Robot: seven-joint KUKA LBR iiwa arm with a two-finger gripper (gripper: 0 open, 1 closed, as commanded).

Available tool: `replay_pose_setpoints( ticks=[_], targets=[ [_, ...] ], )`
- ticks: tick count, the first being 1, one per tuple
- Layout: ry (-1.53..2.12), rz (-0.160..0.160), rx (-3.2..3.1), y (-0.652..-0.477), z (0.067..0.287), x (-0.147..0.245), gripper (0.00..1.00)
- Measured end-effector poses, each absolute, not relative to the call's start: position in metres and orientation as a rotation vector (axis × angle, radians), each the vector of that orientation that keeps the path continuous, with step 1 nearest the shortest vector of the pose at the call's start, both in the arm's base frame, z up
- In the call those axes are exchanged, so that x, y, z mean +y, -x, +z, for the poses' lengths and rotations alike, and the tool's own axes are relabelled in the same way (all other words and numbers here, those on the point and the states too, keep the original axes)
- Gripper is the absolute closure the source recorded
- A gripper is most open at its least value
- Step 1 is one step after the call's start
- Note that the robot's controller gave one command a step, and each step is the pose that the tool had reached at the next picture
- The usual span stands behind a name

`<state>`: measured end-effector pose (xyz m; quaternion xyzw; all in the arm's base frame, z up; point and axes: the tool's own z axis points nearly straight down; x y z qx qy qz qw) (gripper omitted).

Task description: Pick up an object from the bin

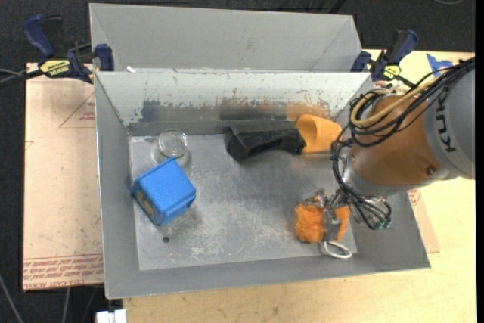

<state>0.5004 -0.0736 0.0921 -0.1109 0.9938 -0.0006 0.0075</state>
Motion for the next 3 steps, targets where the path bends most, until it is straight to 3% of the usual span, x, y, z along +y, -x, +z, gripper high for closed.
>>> replay_pose_setpoints(
  ticks=[2, 3],
  targets=[
    [0.349, -0.001, 3.109, -0.5, 0.093, -0.073, 1.0],
    [0.164, 0.001, 3.121, -0.531, 0.126, -0.025, 1.0]
  ],
)
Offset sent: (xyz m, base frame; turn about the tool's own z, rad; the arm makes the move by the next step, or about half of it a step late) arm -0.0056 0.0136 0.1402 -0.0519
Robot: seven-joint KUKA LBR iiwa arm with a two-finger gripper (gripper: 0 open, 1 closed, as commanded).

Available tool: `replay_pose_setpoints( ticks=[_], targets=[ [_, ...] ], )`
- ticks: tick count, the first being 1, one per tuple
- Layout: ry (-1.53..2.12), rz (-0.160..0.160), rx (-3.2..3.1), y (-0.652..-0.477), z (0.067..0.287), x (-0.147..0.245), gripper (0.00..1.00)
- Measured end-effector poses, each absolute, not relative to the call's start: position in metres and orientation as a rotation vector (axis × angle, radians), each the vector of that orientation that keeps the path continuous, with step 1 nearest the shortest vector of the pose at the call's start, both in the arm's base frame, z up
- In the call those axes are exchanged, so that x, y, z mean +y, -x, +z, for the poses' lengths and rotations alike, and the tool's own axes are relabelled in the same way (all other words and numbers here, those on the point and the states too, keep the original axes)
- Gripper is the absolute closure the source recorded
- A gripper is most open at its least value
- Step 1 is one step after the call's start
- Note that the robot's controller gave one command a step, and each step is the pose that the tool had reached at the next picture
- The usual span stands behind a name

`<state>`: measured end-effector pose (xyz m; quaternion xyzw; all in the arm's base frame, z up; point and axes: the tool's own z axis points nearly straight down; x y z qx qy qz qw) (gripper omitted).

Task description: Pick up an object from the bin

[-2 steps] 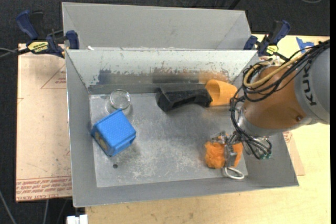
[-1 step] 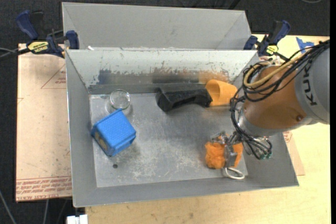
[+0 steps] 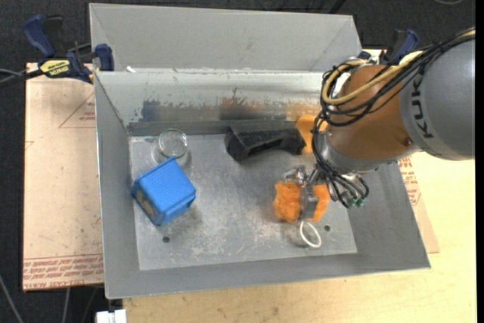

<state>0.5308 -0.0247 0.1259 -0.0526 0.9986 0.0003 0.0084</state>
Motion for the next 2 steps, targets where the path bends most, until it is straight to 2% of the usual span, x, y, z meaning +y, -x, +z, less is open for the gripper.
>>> replay_pose_setpoints(
  ticks=[1, 2],
  targets=[
    [0.165, 0.001, 3.12, -0.531, 0.126, -0.025, 1.0],
    [0.239, 0.0, 3.11, -0.54, 0.273, -0.037, 1.0]
  ],
)
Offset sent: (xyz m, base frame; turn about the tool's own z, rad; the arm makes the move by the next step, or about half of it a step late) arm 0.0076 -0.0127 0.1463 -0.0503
